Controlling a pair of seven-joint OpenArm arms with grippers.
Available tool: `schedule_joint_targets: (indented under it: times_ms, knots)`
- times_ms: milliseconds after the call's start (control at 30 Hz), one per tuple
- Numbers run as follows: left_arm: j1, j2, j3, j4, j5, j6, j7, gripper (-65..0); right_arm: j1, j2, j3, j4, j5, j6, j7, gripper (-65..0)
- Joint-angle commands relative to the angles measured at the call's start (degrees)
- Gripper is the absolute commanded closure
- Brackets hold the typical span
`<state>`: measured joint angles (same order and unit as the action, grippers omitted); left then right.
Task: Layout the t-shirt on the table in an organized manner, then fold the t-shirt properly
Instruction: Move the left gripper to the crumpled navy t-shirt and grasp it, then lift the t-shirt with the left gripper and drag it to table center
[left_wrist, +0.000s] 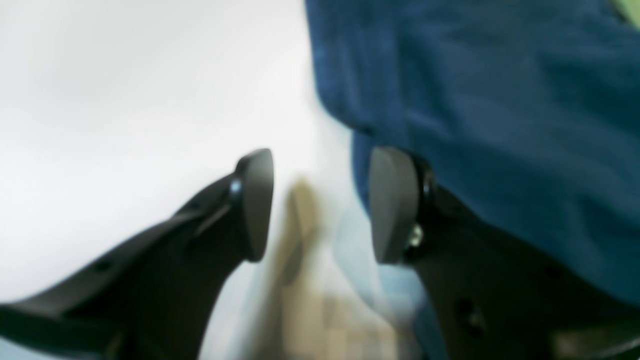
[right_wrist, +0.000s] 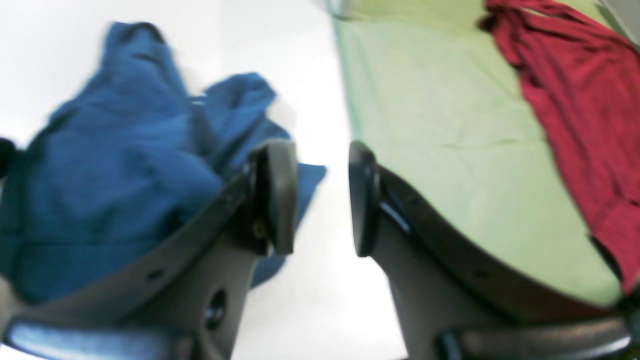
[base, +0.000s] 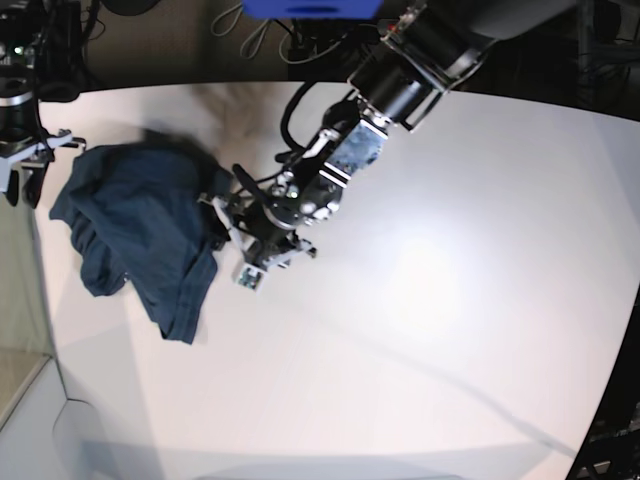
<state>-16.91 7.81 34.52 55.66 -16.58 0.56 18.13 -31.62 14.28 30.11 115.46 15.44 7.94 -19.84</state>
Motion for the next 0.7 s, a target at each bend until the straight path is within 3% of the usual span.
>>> schedule_joint_targets:
  times_ms: [0,400,667]
  knots:
    - [-1.51,1.19,0.07,-0.05,-0.17,-0.16,-2.53,-30.6,0.54,0.71,0.44,0.98,0.16,0.27,1.59,-18.9]
    - [-3.53,1.19,6.58,-4.98,-0.78,-0.25,-8.33,-30.7,0.80,0.97,0.27,0.89,0.16,0.27,1.59,-18.8]
    - [-3.53,1.19,6.49,0.21,-13.97,-0.25,-8.33,-30.4,0.80,1.06,0.18,0.89,0.16,0.27,1.59,-18.7]
